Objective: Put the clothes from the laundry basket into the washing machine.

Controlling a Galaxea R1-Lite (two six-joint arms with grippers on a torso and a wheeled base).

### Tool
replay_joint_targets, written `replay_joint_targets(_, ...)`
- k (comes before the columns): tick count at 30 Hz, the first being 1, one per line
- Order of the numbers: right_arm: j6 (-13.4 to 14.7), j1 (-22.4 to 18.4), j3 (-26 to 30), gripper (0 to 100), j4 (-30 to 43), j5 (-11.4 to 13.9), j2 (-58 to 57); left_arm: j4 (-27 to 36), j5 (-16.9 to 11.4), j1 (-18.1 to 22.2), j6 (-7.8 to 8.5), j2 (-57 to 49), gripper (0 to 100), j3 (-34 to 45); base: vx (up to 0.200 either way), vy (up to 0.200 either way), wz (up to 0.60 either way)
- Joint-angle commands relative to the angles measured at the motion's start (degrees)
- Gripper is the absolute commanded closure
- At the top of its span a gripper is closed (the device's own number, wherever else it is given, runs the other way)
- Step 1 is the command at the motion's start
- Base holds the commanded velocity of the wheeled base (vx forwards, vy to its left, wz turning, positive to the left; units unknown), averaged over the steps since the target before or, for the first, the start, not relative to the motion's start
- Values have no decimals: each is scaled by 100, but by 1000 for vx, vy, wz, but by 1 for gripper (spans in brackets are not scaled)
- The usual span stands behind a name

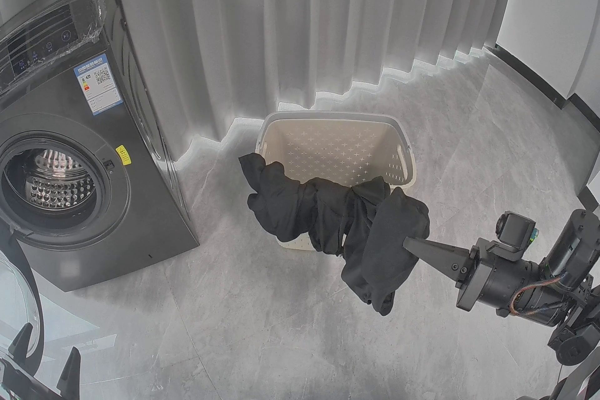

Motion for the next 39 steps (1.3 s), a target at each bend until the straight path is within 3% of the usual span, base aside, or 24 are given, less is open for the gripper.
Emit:
replay_joint_targets(1, 3, -10, 28, 100, -6, 1, -25, 0, 1, 1, 2, -86, 0, 101, 0, 0, 0)
replay_joint_targets(13, 3, -37, 99, 100, -164, 1, 19, 0, 19, 1, -42, -86, 0, 92, 0, 0, 0)
replay_joint_targets(22, -5, -37, 134, 100, -164, 10, 19, 0, 19, 1, -77, -86, 0, 92, -200, 0, 0)
replay_joint_targets(26, -5, 25, 160, 100, -173, 10, 10, -9, 28, 1, -86, -77, 0, 92, 0, 0, 0)
replay_joint_targets(37, -251, 174, 151, 100, -226, 80, 19, 0, 28, 1, -68, -77, 0, 92, 0, 0, 0)
replay_joint_targets(39, -471, 245, 151, 100, -226, 80, 36, 0, 28, 1, -68, -77, 0, 92, 0, 0, 300)
